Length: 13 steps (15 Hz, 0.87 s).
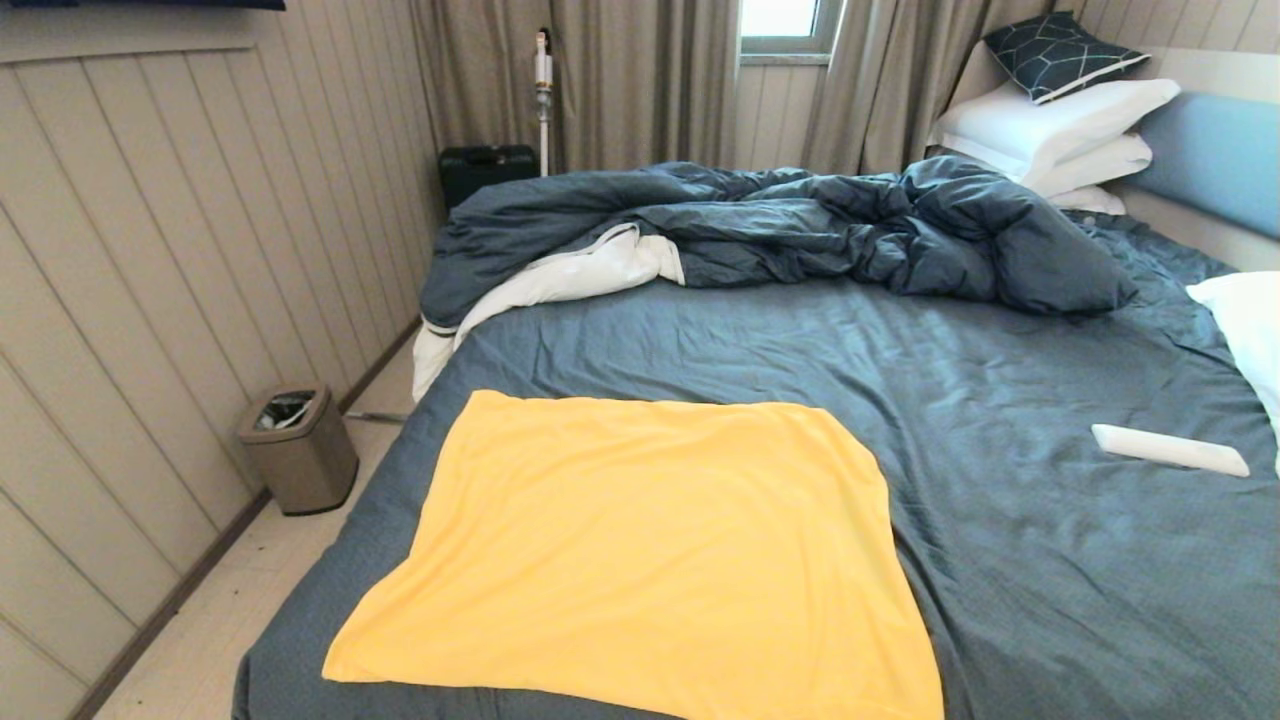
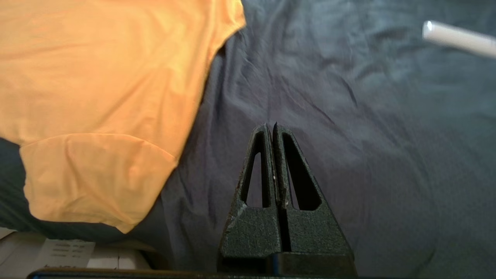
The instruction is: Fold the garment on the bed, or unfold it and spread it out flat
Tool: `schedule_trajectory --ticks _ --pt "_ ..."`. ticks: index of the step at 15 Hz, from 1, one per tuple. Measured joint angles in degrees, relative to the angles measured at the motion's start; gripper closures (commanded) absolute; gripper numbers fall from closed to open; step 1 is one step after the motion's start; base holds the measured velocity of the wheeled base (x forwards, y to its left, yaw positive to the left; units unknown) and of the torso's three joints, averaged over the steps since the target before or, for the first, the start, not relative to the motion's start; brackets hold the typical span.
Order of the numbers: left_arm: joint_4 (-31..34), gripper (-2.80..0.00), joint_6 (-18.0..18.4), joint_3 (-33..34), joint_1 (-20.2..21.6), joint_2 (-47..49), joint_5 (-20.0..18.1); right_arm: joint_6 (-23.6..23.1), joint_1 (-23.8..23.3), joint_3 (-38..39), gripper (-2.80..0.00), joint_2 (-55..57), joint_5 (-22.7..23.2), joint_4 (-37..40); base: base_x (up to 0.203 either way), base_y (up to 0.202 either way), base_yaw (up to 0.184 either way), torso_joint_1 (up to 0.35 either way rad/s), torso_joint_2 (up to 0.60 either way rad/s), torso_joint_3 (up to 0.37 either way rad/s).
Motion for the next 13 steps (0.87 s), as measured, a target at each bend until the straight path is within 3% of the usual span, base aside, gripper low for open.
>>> schedule_trajectory --ticks 4,7,13 --pt "-0.02 0.00 0.18 0.00 -0.01 0.00 -0.02 -1.39 -2.25 -0.10 0.00 -9.84 3.98 4.79 0.000 0.000 0.000 0.000 0.00 0.000" --pt "-0.03 0.00 -0.63 0.00 0.00 0.00 0.02 1.34 -2.44 0.00 0.00 -12.65 2.57 4.39 0.000 0.000 0.000 0.000 0.00 0.000" --pt "-0.30 0.00 -2.20 0.10 -0.01 0.00 0.17 1.38 -2.44 0.00 0.00 -13.71 2.20 4.52 0.000 0.000 0.000 0.000 0.00 0.000"
